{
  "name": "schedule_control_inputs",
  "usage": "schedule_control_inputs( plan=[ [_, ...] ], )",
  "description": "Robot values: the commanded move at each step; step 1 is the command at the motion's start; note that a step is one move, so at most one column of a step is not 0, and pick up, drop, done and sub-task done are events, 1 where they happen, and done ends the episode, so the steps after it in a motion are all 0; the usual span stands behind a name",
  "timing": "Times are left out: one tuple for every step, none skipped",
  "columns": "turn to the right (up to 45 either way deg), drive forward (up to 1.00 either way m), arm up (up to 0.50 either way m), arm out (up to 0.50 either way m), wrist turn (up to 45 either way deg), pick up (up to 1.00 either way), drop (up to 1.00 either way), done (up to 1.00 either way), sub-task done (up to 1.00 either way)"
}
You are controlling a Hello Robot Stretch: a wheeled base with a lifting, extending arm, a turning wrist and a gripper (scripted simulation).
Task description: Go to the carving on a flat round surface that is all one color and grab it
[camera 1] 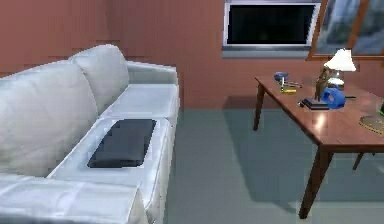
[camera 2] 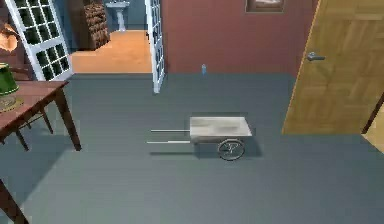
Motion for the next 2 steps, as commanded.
schedule_control_inputs(
  plan=[
    [45.0,0.00,0.00,0.00,0.0,0.00,0.00,0.00,0.00],
    [0.0,0.80,0.00,0.00,0.0,0.00,0.00,0.00,0.00]
  ],
)
